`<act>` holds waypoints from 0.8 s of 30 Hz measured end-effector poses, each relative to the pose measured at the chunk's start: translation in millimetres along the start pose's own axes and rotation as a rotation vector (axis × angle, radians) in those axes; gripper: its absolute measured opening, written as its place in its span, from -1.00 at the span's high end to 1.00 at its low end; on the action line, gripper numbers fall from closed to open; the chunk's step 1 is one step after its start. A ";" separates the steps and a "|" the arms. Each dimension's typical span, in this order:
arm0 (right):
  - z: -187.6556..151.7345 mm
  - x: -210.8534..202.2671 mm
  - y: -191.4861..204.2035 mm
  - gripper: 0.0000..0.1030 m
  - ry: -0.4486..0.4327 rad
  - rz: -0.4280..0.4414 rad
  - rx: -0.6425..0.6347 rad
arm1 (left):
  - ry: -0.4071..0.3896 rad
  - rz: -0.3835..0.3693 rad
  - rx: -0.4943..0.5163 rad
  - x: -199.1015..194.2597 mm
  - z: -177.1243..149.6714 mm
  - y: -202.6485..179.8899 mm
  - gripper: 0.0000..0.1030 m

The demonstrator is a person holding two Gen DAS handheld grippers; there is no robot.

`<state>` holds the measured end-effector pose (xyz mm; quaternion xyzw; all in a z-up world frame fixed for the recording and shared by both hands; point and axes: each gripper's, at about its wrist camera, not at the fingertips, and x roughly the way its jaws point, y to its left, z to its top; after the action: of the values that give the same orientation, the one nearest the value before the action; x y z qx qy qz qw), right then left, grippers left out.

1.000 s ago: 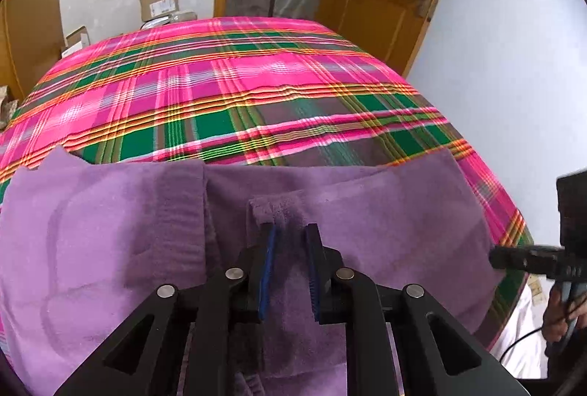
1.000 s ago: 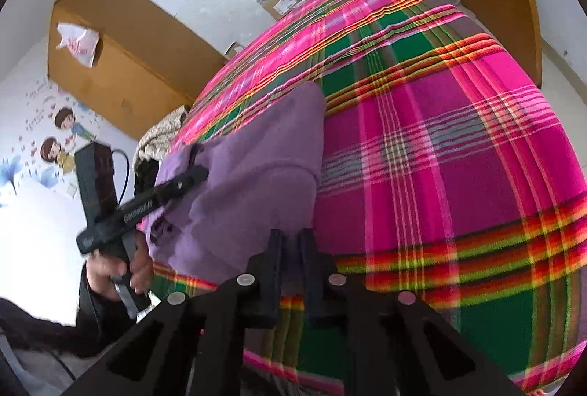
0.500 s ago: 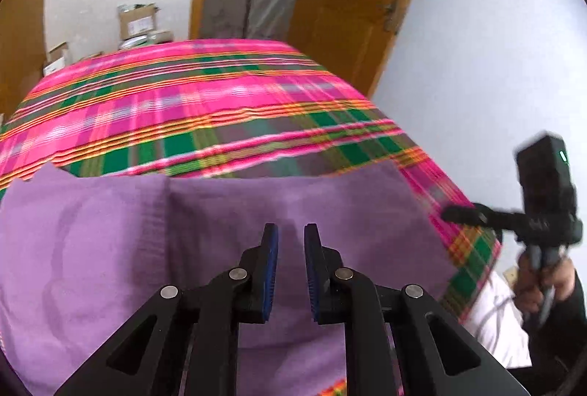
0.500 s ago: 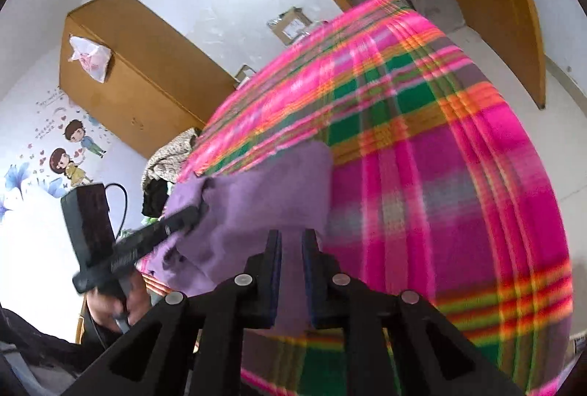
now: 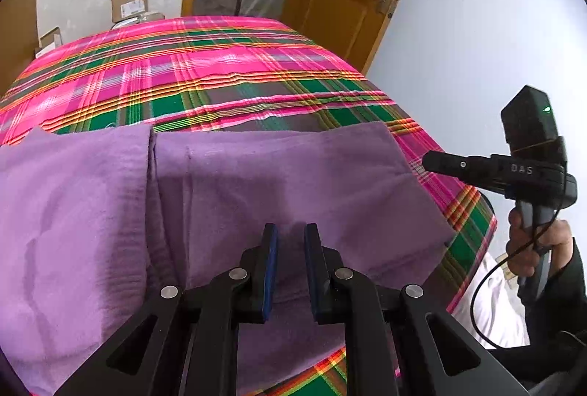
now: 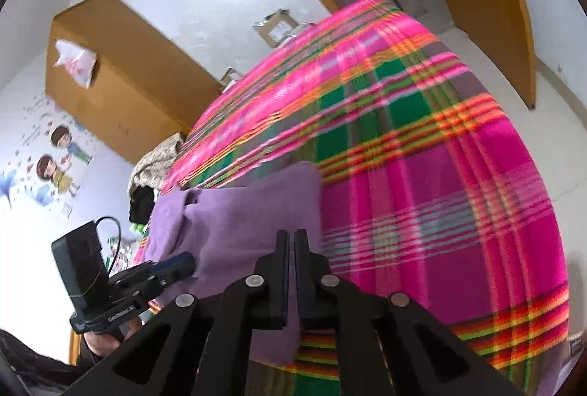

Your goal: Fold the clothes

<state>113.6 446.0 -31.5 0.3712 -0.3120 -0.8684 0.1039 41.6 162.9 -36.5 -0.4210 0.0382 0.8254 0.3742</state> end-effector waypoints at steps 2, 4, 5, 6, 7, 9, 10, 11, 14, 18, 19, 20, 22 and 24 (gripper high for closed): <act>0.1 13.0 11.6 0.92 0.035 0.018 -0.030 | 0.005 0.003 -0.004 0.0 -1.8 2.2 0.68; -4.4 28.8 18.4 0.92 0.084 0.017 -0.055 | 0.006 0.007 -0.010 -1.3 -3.8 5.2 0.68; -7.6 36.4 18.7 0.92 0.116 0.005 -0.058 | 0.003 0.009 -0.014 -2.7 -4.6 6.9 0.68; -9.9 39.2 19.3 0.95 0.132 0.009 -0.063 | -0.001 0.012 -0.017 -4.8 -5.1 8.5 0.68; -12.2 41.5 20.1 0.95 0.148 0.013 -0.069 | -0.005 0.015 -0.021 -6.2 -5.5 10.2 0.68; -14.4 39.1 24.9 0.95 0.183 0.016 -0.103 | -0.007 0.019 -0.030 -6.8 -5.6 14.5 0.68; -15.7 38.1 26.2 0.94 0.195 0.017 -0.116 | -0.008 0.022 -0.035 -7.1 -5.7 16.6 0.68; -17.0 37.2 27.4 0.94 0.206 0.019 -0.129 | -0.008 0.024 -0.038 -6.6 -5.4 18.1 0.69; -19.6 32.4 29.3 0.94 0.224 0.020 -0.145 | -0.008 0.032 -0.037 -2.2 -2.7 19.3 0.68; -15.5 23.4 32.4 0.86 0.191 0.002 -0.158 | -0.016 0.042 -0.038 -3.8 0.1 21.0 0.68; -15.3 20.7 32.7 0.86 0.176 0.006 -0.157 | -0.020 0.042 -0.036 -5.3 0.4 20.5 0.68; -12.5 18.8 32.8 0.86 0.156 0.010 -0.150 | -0.025 0.039 -0.034 -7.4 0.5 19.7 0.68; -5.4 18.4 30.8 0.86 0.119 0.013 -0.126 | -0.033 0.029 -0.028 -10.9 0.8 17.4 0.68; -0.1 18.9 25.8 0.86 0.097 0.014 -0.100 | -0.037 0.023 -0.021 -12.8 0.9 15.4 0.68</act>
<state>99.1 417.9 -26.5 0.4052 -0.2654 -0.8631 0.1433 35.7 144.7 -30.5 -0.4090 0.0275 0.8376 0.3610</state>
